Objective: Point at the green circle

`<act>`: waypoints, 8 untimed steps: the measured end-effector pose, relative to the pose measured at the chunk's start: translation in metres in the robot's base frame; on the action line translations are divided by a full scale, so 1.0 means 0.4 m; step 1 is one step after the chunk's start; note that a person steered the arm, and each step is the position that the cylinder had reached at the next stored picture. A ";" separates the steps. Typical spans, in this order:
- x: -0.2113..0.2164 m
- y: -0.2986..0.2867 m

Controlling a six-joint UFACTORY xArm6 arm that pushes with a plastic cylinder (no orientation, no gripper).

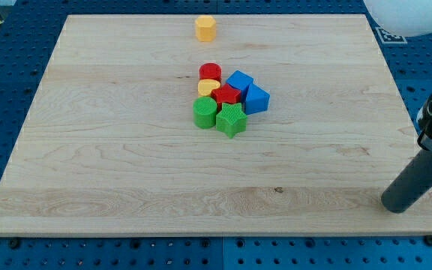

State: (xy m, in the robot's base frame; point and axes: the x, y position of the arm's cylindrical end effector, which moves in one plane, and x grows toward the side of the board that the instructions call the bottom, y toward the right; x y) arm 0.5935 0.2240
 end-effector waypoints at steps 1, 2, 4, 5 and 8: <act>0.000 0.000; -0.001 0.000; -0.030 -0.037; -0.067 -0.124; -0.106 -0.315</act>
State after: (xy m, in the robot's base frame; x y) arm 0.5512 0.0981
